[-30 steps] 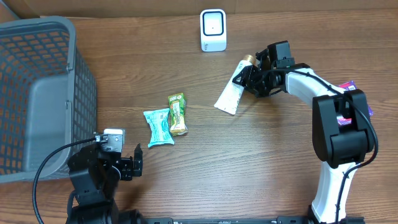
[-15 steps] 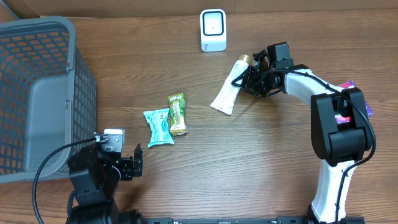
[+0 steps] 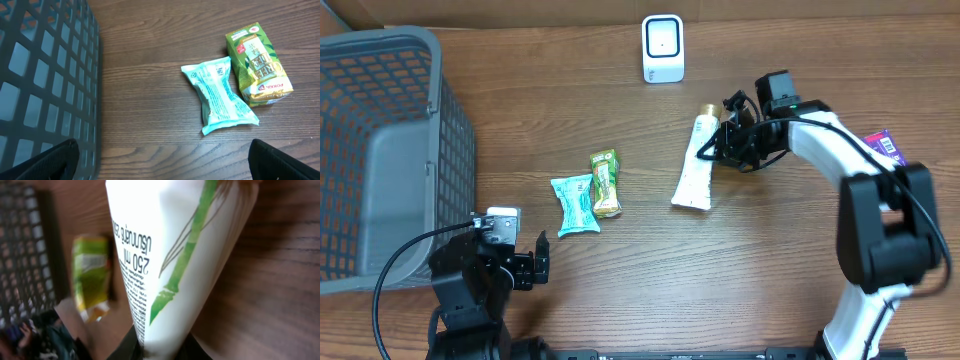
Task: Scan the item barcode
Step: 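Carry the tube up to the white device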
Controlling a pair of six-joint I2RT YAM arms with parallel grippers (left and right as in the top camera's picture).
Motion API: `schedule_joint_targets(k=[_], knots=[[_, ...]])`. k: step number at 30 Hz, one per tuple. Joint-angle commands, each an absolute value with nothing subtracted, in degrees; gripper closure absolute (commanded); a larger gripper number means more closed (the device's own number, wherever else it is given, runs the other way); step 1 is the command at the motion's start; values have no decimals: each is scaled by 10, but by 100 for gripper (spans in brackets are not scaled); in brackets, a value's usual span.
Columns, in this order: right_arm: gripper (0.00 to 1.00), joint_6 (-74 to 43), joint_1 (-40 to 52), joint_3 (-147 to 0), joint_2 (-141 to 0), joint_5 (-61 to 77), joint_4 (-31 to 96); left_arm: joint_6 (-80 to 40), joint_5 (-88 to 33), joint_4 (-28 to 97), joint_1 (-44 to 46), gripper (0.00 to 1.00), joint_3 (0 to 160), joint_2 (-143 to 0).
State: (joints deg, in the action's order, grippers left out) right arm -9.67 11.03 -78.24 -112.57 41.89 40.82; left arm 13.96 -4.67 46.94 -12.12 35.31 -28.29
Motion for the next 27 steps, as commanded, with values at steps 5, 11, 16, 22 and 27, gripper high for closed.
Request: schedule_joint_targets(k=[5, 11, 16, 22, 27], knots=[[87, 7, 116, -789, -952, 484, 460, 150, -44, 467, -124, 0, 354, -284], [88, 7, 116, -789, -864, 497, 473, 150, -44, 467, -124, 0, 354, -284], [88, -28, 116, -792, -813, 503, 473, 150, -44, 467, -124, 0, 354, -284], [92, -87, 126, -854, -805, 526, 499, 150, -44, 467, -124, 1, 354, -284], [92, -114, 176, -913, -806, 498, 498, 150, -44, 467, -124, 1, 354, -284]])
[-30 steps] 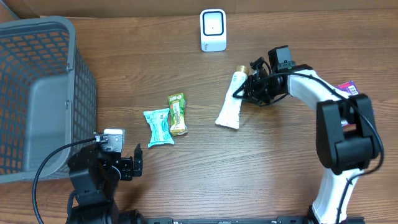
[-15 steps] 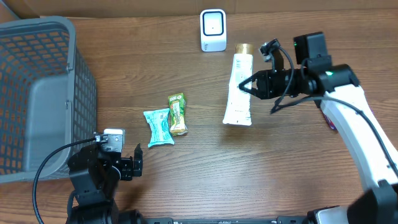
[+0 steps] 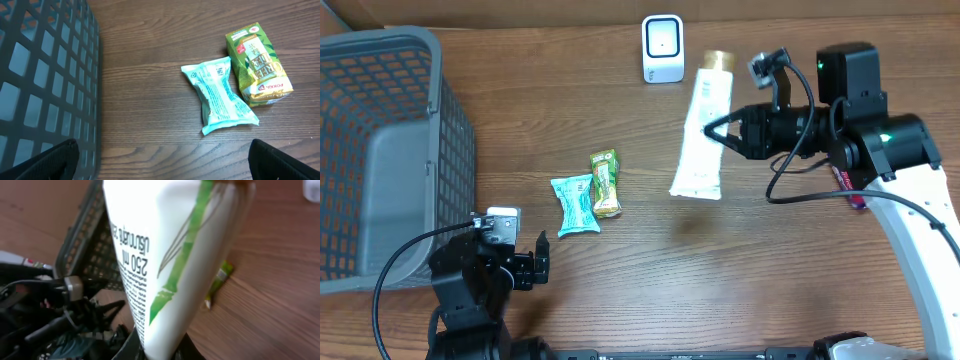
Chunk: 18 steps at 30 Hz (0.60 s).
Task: Scan the item barcode
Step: 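Carry the tube up to the white device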
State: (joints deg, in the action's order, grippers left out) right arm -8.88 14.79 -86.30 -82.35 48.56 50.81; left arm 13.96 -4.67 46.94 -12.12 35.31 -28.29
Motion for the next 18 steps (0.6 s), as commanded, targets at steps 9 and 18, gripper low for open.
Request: schedule_joint_targets(k=[9, 18], knots=[[93, -123, 272, -951, -841, 341, 492, 150, -44, 467, -124, 0, 354, -284], [96, -116, 339, -948, -921, -109, 448, 150, -44, 467, -124, 0, 354, -284]])
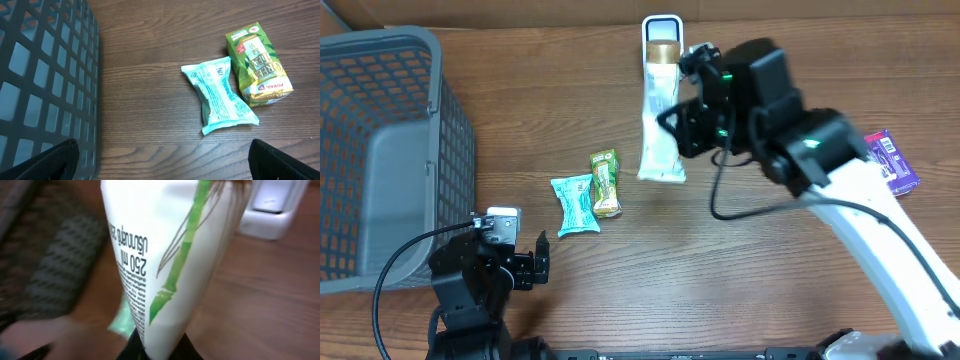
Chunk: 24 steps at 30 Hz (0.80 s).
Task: Scan the item barcode
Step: 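Carry the tube up to the white device, then hold the tube's barcode side against the white device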
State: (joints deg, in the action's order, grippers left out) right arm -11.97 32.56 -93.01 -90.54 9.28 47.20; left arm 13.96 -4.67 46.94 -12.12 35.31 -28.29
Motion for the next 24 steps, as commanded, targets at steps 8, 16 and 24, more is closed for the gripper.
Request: schedule_joint_targets(k=[8, 16, 24], knots=[[96, 3, 343, -948, -1040, -325, 293, 150, -44, 467, -124, 0, 354, -284], [96, 361, 340, -948, -1153, -444, -36, 150, -44, 467, -124, 0, 354, -284], [96, 592, 294, -948, -1252, -425, -242, 150, -44, 467, -124, 0, 354, -284]])
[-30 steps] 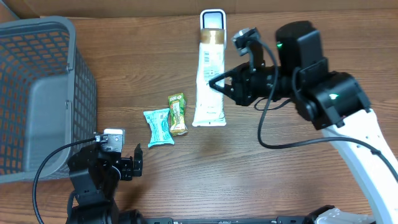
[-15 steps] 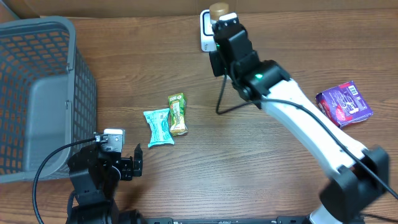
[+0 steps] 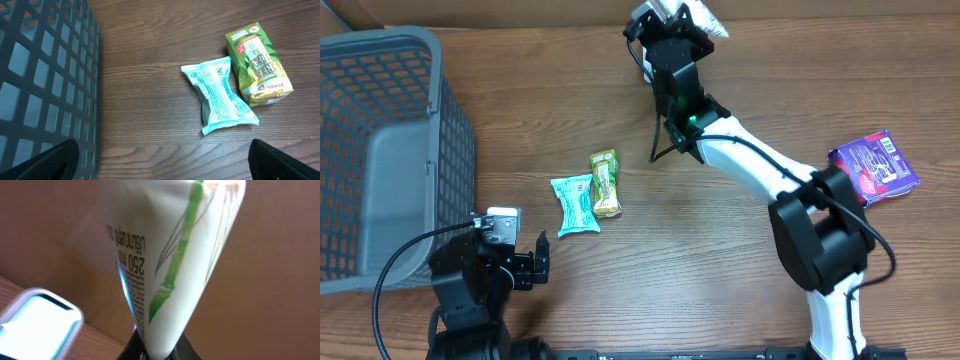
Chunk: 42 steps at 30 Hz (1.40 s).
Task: Scan the item barcode
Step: 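Hold the tube's barcode side against the white device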
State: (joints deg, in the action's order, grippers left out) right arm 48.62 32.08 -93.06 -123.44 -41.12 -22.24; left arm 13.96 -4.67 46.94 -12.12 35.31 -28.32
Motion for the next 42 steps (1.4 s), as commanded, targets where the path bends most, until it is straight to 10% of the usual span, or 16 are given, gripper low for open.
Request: schedule_joint_targets(k=[1, 42], knots=[[96, 592, 286, -948, -1260, -415, -241, 150, -44, 467, -124, 0, 354, -284], [96, 678, 258, -948, -1328, -271, -195, 150, -44, 467, -124, 1, 354, -284]])
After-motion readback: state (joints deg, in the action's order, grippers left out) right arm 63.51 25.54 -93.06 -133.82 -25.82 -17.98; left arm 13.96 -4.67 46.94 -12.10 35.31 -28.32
